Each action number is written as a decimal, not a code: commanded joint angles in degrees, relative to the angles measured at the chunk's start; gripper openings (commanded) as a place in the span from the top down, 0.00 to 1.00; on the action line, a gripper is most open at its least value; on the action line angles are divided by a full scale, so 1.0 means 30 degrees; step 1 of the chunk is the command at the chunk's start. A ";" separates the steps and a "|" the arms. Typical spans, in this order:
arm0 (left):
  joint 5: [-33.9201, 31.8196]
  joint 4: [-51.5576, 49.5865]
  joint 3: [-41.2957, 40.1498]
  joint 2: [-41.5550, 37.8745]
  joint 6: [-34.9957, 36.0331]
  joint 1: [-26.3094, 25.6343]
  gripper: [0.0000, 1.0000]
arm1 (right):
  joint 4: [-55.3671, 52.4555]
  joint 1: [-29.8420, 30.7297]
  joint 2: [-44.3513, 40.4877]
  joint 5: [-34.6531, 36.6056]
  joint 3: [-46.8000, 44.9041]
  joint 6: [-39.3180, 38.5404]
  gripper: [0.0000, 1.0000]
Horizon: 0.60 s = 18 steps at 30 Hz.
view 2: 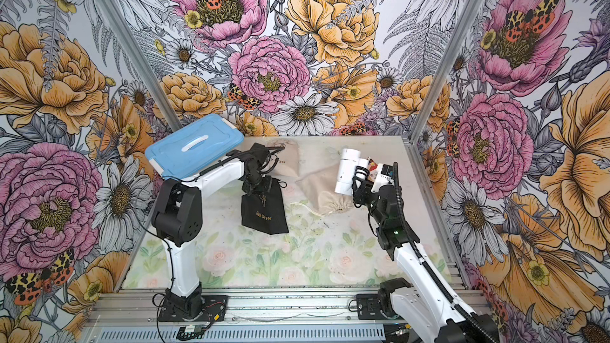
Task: Pack away hair dryers
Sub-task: Adjust the drawstring bag at the center of the board.
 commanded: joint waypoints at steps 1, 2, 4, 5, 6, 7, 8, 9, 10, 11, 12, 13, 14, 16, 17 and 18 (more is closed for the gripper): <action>0.4041 0.1114 0.0072 -0.2936 -0.1877 0.0501 1.00 | 0.1749 -0.0022 -0.0654 -0.0056 -0.0020 0.0108 0.89; 0.4908 0.1764 -0.0269 -0.3390 -0.2678 0.0672 1.00 | 0.1746 -0.0043 -0.0664 -0.0034 -0.0024 0.0151 0.89; 0.6752 0.3452 -0.1137 -0.3980 -0.4360 0.0989 1.00 | 0.1729 -0.0022 -0.0670 -0.0009 -0.0028 0.0185 0.89; 0.7761 0.4617 -0.1752 -0.4240 -0.5531 0.1192 1.00 | 0.1703 -0.0029 -0.0697 0.0010 -0.0024 0.0208 0.89; 0.8980 0.6235 -0.2642 -0.4487 -0.7022 0.1361 1.00 | 0.1639 -0.0022 -0.0716 0.0019 -0.0009 0.0242 0.89; 0.9868 0.7702 -0.3371 -0.4667 -0.8213 0.1411 1.00 | 0.1596 -0.0021 -0.0742 0.0023 0.0018 0.0212 0.89; 1.0633 0.9350 -0.4204 -0.4874 -0.9734 0.1402 1.00 | 0.1493 -0.0025 -0.0798 0.0059 0.0077 0.0209 0.89; 1.1189 1.1115 -0.4970 -0.4970 -1.1306 0.1384 1.00 | 0.1334 -0.0023 -0.0864 0.0126 0.0128 0.0204 0.89; 1.1519 1.2472 -0.5546 -0.5006 -1.2439 0.1239 1.00 | 0.1270 -0.0021 -0.0892 0.0168 0.0174 0.0182 0.89; 1.1569 1.3603 -0.6089 -0.5025 -1.3541 0.0961 1.00 | 0.1187 -0.0025 -0.0967 0.0196 0.0179 0.0154 0.89; 1.1534 1.4573 -0.6510 -0.4979 -1.4430 0.0652 1.00 | 0.1123 -0.0037 -0.1044 0.0251 0.0195 0.0116 0.89; 1.1401 1.5305 -0.6783 -0.4927 -1.5011 0.0387 1.00 | 0.1077 -0.0021 -0.1100 0.0239 0.0210 0.0126 0.89; 1.0966 1.5542 -0.6978 -0.4850 -1.5281 0.0052 1.00 | 0.1062 -0.0022 -0.1155 0.0256 0.0187 0.0109 0.89; 0.9494 1.4347 -0.6734 -0.4614 -1.4484 -0.0558 0.84 | 0.1033 -0.0030 -0.1255 0.0288 0.0179 0.0078 0.89; 0.8564 1.3428 -0.6511 -0.4447 -1.3854 -0.0856 0.74 | 0.1005 -0.0021 -0.1291 0.0273 0.0166 0.0080 0.89; 0.7715 1.2836 -0.6436 -0.4338 -1.3447 -0.1106 0.66 | 0.1004 -0.0021 -0.1305 0.0254 0.0169 0.0091 0.89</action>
